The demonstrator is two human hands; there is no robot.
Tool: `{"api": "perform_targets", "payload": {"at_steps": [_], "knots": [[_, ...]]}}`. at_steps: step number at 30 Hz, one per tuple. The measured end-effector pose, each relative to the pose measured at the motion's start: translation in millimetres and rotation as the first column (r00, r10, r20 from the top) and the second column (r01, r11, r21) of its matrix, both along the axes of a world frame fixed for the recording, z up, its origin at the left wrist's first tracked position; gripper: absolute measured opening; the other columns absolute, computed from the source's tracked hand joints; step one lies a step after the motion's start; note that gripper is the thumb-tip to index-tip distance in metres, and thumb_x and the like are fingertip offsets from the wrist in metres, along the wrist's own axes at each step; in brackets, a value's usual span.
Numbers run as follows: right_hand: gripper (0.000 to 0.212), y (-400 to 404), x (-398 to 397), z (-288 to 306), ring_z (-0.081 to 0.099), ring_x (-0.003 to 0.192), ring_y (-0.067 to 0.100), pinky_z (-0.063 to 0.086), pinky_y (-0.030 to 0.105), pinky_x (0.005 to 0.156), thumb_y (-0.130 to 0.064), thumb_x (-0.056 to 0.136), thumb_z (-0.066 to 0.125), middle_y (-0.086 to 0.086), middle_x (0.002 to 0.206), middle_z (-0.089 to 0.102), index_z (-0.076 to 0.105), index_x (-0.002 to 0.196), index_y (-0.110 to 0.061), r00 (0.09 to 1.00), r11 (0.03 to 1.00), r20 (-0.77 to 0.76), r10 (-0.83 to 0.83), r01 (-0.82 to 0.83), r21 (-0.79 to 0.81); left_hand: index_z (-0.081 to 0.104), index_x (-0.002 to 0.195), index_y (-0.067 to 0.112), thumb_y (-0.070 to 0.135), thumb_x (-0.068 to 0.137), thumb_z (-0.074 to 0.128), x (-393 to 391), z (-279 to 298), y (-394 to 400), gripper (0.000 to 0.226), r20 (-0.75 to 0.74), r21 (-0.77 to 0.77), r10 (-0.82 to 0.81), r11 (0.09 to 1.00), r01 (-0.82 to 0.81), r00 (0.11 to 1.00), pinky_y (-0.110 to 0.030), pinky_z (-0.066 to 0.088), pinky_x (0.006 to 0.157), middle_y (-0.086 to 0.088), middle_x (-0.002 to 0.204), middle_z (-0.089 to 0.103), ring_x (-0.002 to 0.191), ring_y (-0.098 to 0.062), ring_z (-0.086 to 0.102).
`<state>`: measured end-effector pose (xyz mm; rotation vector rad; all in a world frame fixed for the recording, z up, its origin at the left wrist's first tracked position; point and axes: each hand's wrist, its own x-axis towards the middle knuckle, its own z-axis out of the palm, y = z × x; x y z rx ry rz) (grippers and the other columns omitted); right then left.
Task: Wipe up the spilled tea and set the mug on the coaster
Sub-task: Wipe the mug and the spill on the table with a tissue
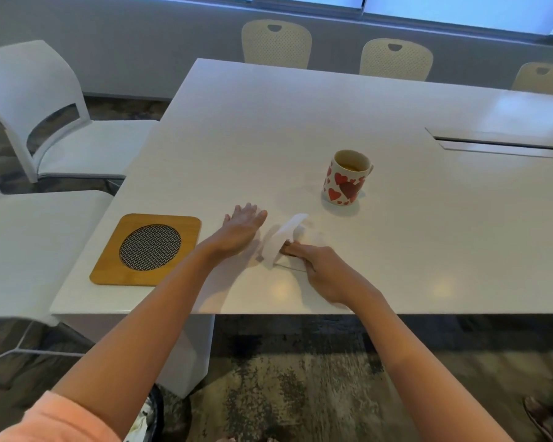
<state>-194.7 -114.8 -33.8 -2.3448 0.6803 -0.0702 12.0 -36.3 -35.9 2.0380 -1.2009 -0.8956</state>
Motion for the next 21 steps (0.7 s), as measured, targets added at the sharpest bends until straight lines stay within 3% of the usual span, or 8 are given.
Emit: {"api": "perform_targets", "payload": {"at_steps": [4,7,9,11,14,16,21], "knots": [[0.036,4,-5,6,0.058,0.121,0.018,0.04,0.022,0.102,-0.021,0.107,0.043,-0.002,0.139,0.061,0.059,0.139,-0.026,0.998,0.999,0.043,-0.038,0.037,0.022,0.01,0.159,0.015,0.043,0.106,0.028,2,-11,-1,0.062,0.147,0.041,-0.059,0.998,0.054,0.987,-0.034,-0.013,0.119,-0.001,0.167,-0.004,0.152,-0.015,-0.013],[0.029,7,1,12,0.066,0.104,0.012,0.049,0.019,0.092,-0.027,0.102,0.055,0.0,0.125,0.069,0.066,0.128,-0.019,0.932,0.957,0.247,-0.264,0.285,-0.052,0.012,0.159,0.017,0.039,0.105,0.036,3,-21,0,0.063,0.293,0.081,-0.102,0.993,0.082,0.951,-0.037,-0.012,0.119,-0.001,0.167,-0.003,0.152,-0.017,-0.011],[0.029,12,9,12,0.06,0.117,0.015,0.044,0.024,0.101,-0.027,0.101,0.058,0.001,0.13,0.066,0.064,0.127,-0.018,0.877,0.893,0.323,-0.355,0.42,-0.161,0.012,0.159,0.019,0.037,0.105,0.038,5,-25,1,0.063,0.321,0.086,-0.11,0.993,0.087,0.941,-0.038,-0.012,0.119,0.0,0.167,-0.002,0.153,-0.017,-0.01],[0.04,19,17,10,0.033,0.146,0.022,0.025,0.04,0.119,-0.034,0.104,0.05,0.0,0.152,0.047,0.051,0.141,-0.022,0.92,0.906,0.218,-0.325,0.37,-0.208,0.013,0.159,0.02,0.038,0.105,0.036,5,-26,2,0.061,0.323,0.075,-0.106,0.993,0.086,0.94,-0.038,-0.012,0.119,0.001,0.167,-0.001,0.153,-0.017,-0.011],[0.054,30,26,1,-0.009,0.155,0.024,-0.003,0.052,0.124,-0.043,0.108,0.028,-0.005,0.169,0.004,0.021,0.158,-0.026,0.982,0.969,-0.089,-0.169,0.149,-0.195,0.016,0.158,0.022,0.046,0.106,0.023,1,-26,4,0.058,0.289,0.043,-0.074,0.997,0.065,0.955,-0.037,-0.013,0.119,0.003,0.167,0.001,0.152,-0.017,-0.013],[0.053,36,26,-10,-0.014,0.154,0.025,-0.007,0.052,0.124,-0.041,0.109,0.02,-0.004,0.169,-0.01,0.013,0.16,-0.027,0.974,0.957,-0.206,-0.093,0.03,-0.288,0.017,0.158,0.023,0.05,0.105,0.017,-1,-24,5,0.06,0.27,0.029,-0.058,0.998,0.052,0.961,-0.037,-0.014,0.118,0.004,0.167,0.002,0.152,-0.016,-0.013],[0.053,15,0,-17,-0.007,0.155,0.017,-0.003,0.039,0.126,-0.016,0.109,0.023,-0.006,0.168,-0.004,0.013,0.161,-0.022,0.985,0.952,-0.167,-0.035,-0.018,-0.305,0.014,0.158,0.026,0.055,0.103,0.011,0,-24,9,0.063,0.305,0.051,-0.084,0.996,0.072,0.949,-0.037,-0.017,0.118,0.008,0.166,-0.001,0.151,-0.012,-0.015]]}}
